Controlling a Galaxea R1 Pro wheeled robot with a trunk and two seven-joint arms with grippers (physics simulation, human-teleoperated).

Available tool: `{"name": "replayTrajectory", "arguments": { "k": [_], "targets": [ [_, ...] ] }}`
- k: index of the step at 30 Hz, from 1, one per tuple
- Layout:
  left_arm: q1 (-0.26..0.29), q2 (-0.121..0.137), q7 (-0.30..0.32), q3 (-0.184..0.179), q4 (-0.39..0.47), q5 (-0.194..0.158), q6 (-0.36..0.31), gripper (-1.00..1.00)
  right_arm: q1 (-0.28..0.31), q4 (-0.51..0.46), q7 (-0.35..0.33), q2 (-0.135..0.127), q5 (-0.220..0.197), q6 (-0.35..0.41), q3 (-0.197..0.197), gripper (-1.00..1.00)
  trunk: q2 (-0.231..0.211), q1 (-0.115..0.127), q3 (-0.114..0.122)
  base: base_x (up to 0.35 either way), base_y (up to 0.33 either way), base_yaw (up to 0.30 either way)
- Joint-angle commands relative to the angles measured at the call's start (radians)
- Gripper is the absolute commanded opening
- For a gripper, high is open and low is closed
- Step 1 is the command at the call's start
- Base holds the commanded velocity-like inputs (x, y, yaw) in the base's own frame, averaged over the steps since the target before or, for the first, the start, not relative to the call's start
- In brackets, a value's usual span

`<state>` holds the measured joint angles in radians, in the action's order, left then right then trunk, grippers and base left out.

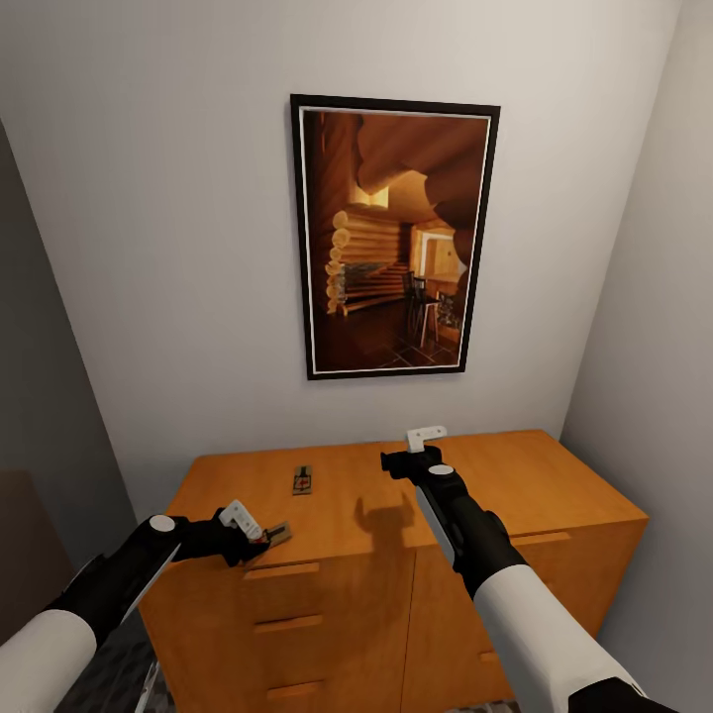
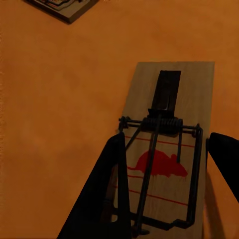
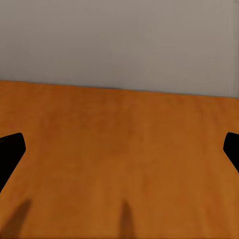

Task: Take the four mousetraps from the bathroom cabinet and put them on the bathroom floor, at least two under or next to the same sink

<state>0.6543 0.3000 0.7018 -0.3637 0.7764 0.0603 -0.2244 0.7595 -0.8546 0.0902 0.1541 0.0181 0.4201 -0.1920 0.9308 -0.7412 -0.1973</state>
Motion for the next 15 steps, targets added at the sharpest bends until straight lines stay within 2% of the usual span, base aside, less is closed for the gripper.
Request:
{"name": "replayTrajectory", "arguments": {
  "k": [1, 15],
  "targets": [
    [0.001, 0.001, 0.002, -0.001, 0.002, 0.003, -0.006, -1.00, 0.001, -0.001, 0.005, 0.000, 0.002, 0.006, -0.003, 1.00, 0.001, 0.000, -0.002, 0.000, 0.000, 0.000],
    [0.001, -0.001, -0.005, -0.001, 0.006, 0.003, -0.007, -1.00, 0.001, -0.001, 0.005, 0.000, 0.002, 0.006, -0.002, 1.00, -0.006, 0.004, 0.002, 0.000, 0.000, 0.000]
  ]
}}
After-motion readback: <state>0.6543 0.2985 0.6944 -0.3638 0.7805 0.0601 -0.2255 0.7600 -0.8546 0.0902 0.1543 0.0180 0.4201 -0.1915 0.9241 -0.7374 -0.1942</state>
